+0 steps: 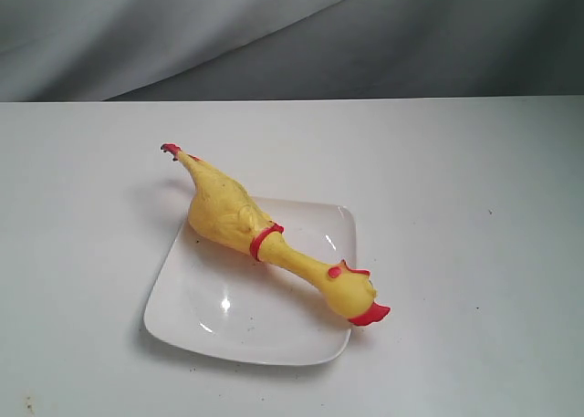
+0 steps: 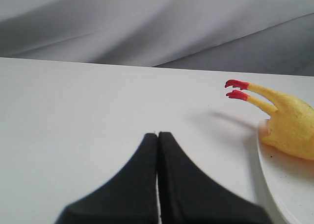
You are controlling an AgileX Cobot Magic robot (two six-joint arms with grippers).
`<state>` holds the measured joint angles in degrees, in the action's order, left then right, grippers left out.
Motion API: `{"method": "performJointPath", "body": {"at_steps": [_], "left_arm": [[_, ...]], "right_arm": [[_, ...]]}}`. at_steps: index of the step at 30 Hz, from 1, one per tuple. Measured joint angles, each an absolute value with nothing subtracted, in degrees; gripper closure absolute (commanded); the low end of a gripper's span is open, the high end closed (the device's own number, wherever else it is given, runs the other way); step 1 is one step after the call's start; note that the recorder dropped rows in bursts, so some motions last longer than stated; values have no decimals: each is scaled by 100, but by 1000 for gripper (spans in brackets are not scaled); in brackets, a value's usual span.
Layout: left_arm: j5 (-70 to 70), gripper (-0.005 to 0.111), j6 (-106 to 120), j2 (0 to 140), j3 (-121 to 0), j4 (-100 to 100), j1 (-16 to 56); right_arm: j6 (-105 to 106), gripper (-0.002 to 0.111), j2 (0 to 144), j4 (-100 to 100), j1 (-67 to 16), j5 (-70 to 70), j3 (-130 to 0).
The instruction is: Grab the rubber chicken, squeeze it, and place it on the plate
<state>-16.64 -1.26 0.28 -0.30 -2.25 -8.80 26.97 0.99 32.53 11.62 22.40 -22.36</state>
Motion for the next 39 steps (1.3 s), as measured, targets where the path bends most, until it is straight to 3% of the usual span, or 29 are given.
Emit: {"method": "performJointPath", "body": {"at_steps": [9,19,39], "left_arm": [[-1664,107,-126,28,-30,-225,-880],[-1664,107,-126,28,-30,-225,-880],[-1664,107,-126,28,-30,-225,-880]], "right_arm": [[2467,108,24,2648,291,1730,-1075],[315,108,24,2648,289,948,-262],[108,108,15,0,289,1752,-49]]}}
